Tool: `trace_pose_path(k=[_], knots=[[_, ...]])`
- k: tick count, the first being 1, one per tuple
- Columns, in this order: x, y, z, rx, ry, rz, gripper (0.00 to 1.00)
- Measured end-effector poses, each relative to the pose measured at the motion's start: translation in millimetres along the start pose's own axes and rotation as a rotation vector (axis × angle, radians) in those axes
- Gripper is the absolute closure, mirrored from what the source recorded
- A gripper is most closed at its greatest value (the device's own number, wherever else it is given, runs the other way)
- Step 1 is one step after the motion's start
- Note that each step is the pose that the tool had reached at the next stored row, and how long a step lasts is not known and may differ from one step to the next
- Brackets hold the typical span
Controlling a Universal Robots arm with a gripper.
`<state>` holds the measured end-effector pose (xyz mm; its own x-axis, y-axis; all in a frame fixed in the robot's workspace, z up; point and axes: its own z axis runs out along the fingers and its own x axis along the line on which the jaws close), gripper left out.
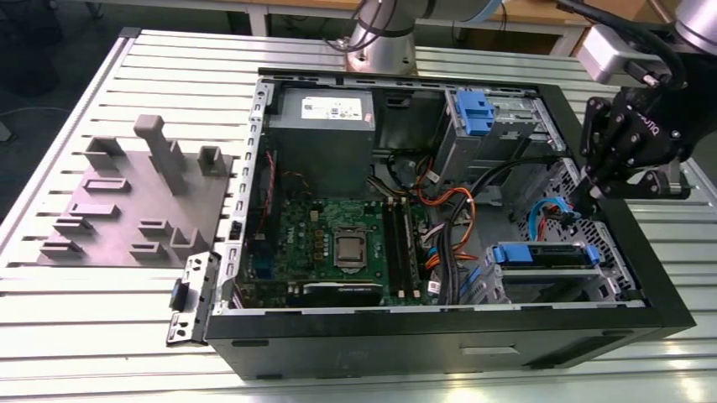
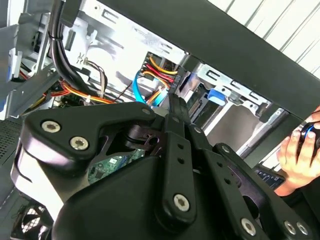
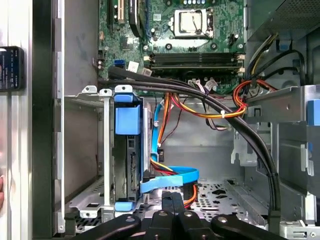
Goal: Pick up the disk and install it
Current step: 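Insert the first disk wire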
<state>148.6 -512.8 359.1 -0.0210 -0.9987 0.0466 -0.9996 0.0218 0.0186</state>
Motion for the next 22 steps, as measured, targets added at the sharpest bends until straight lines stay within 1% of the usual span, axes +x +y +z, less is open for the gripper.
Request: trace_pose_path(k=[3, 7, 9, 13, 15, 21, 22], knots=[[-1.7, -2.9, 0.6, -0.0178, 0.0007, -0.001, 0.89], [-3.1, -8.6, 1.7, -0.0359, 0.0016, -0.002, 0.89], [-3.6, -10.7, 2.7, -0.0467, 0.0038, -0.002, 0.89], [-4.6, -14.0, 3.5, -0.073, 0.0057, -0.003, 0.89], [-4.8, -15.1, 3.5, -0.079, 0.0078, -0.004, 0.89], [-4.8, -16.0, 3.6, -0.0822, 0.0093, -0.004, 0.89], [-4.8, -16.4, 3.6, -0.0836, 0.01, -0.004, 0.82]])
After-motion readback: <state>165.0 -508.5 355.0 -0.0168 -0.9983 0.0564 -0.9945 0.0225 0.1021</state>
